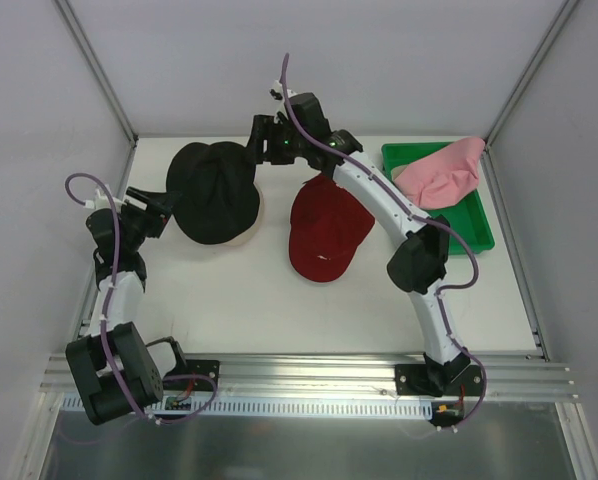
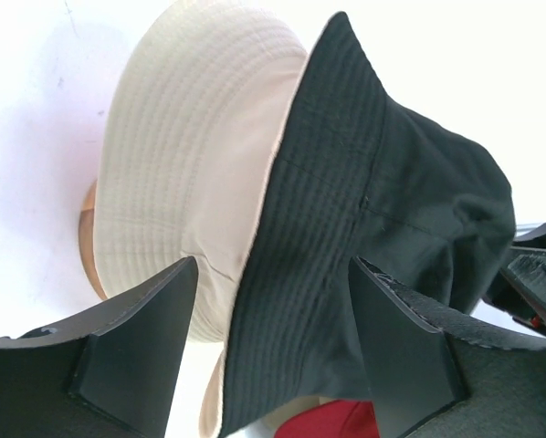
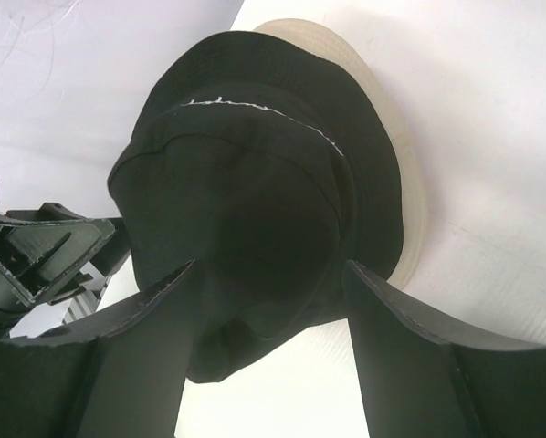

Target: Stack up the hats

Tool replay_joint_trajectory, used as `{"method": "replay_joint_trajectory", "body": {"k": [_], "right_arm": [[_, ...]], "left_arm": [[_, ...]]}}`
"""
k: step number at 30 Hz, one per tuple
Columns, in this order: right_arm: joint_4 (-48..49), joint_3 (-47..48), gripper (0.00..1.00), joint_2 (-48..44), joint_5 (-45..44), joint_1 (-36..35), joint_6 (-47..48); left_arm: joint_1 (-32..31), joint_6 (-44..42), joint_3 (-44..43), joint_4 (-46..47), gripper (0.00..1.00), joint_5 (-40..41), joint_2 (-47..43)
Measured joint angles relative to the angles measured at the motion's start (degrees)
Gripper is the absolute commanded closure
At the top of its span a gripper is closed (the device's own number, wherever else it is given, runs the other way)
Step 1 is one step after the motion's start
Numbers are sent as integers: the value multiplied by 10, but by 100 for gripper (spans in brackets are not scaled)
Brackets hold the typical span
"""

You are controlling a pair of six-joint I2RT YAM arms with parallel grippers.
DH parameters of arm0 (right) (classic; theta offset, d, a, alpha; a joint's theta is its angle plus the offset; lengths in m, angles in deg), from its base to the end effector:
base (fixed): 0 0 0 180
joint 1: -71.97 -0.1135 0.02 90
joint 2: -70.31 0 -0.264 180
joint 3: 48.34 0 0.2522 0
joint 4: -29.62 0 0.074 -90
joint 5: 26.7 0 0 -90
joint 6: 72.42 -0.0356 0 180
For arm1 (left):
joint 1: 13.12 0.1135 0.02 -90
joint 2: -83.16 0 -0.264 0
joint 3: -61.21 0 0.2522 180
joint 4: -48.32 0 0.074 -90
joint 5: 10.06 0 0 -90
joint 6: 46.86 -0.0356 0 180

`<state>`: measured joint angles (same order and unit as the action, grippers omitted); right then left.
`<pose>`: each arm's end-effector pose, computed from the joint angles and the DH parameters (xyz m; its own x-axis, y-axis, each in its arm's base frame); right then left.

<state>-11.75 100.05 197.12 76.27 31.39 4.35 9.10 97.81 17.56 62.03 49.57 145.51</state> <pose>0.3859 0.3411 0.3808 -0.4321 -0.0765 -0.8986 -0.7144 0.6372 0.2893 0.2296 0.0744 0.2574 -0.1608 -0.8260 -0.5402 0.0153 0.5452 -0.8382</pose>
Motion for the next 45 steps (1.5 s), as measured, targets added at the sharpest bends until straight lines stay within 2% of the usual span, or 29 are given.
{"method": "replay_joint_trajectory", "body": {"k": [7, 14, 15, 22, 34, 45], "right_arm": [[9, 0, 35, 17, 11, 0, -11], [20, 0, 36, 22, 16, 0, -17], [22, 0, 37, 22, 17, 0, -18], [31, 0, 39, 23, 22, -1, -26], [40, 0, 45, 23, 23, -4, -30], [38, 0, 40, 23, 23, -5, -32]], "left_arm": [[0, -15, -31, 0, 48, 1, 40], [0, -22, -52, 2, 73, 4, 66], [0, -23, -56, 2, 79, 5, 72], [0, -29, -74, 3, 100, 5, 99], [0, -12, -77, -3, 100, 11, 134], [0, 1, -96, -78, 100, 26, 185]]}}
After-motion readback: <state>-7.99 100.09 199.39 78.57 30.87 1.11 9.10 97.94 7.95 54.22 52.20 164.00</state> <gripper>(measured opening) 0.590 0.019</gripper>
